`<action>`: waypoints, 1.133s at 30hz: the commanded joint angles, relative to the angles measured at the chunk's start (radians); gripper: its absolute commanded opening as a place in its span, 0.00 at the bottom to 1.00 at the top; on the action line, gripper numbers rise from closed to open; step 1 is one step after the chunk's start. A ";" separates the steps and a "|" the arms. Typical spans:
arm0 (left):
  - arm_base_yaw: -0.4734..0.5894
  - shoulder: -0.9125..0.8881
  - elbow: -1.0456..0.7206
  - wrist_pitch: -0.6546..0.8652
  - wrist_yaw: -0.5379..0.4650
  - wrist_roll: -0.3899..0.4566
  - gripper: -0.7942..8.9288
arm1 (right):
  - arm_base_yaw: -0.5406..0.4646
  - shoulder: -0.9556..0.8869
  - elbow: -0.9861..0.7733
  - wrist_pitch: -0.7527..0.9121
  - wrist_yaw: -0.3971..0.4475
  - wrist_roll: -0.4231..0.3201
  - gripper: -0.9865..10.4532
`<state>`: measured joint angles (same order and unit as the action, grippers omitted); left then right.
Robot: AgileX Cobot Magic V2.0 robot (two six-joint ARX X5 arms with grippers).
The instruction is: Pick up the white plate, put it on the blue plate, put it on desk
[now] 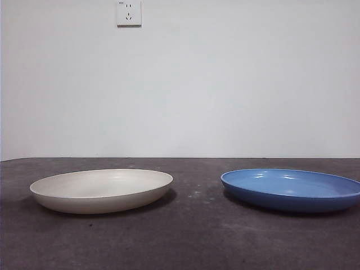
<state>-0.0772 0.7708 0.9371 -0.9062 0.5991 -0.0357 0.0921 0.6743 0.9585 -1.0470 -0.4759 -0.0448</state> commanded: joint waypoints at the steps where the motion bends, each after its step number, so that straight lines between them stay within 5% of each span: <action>1: -0.006 0.058 0.022 0.048 -0.024 -0.076 0.54 | 0.004 0.004 0.020 0.006 -0.002 0.009 0.45; 20: -0.086 0.617 0.175 0.201 -0.343 -0.081 0.53 | 0.011 0.004 0.020 0.006 0.002 0.011 0.45; 34: -0.089 0.877 0.182 0.340 -0.368 -0.079 0.53 | 0.011 0.004 0.020 0.006 0.003 0.011 0.45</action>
<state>-0.1623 1.6238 1.0977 -0.5785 0.2340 -0.1181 0.0994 0.6746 0.9588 -1.0470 -0.4721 -0.0444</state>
